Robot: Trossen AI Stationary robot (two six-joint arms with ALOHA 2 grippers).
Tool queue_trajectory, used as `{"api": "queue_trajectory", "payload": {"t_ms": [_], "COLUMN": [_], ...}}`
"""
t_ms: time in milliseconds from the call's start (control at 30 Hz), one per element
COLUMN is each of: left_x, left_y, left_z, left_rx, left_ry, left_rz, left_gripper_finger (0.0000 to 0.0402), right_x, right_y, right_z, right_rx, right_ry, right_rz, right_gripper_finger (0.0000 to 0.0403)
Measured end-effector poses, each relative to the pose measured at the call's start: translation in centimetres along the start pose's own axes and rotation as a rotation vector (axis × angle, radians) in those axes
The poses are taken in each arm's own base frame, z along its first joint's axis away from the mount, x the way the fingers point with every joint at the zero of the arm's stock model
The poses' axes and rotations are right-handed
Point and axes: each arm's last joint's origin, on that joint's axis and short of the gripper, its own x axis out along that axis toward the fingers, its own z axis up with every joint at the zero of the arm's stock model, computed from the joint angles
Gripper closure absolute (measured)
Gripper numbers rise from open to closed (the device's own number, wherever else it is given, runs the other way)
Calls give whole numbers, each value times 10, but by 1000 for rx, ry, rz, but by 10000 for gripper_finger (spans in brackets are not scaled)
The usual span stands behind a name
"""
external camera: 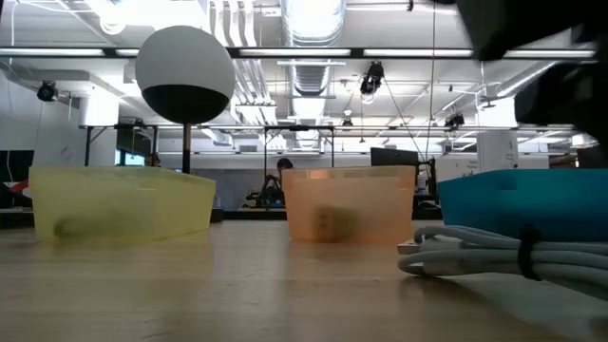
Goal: Pick and place items into bin
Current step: Put the black charger cable into the yellow bin
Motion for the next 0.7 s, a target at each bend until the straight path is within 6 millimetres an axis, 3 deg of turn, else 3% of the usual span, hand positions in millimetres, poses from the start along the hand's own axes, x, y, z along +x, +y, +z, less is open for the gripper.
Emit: {"api": "queue_trajectory", "payload": {"t_ms": [267,500,700], "left_x": [0,0,0], "left_y": [0,1,1], "left_z": [0,1,1], "left_rx": [0,-1,-2], "left_ry": [-3,-18,-17], "left_rz": [4,20,20], "left_gripper_finger": [208,208,208], "right_x": [-27,0,10], "right_y": [1,-6,-7], "right_z": [-12,-23,-27], "right_rx": [32,67,32], "right_ry": [-91,-19,-2], "right_rz": [-23,-14,45], "right_gripper_finger": [202,202,202]}}
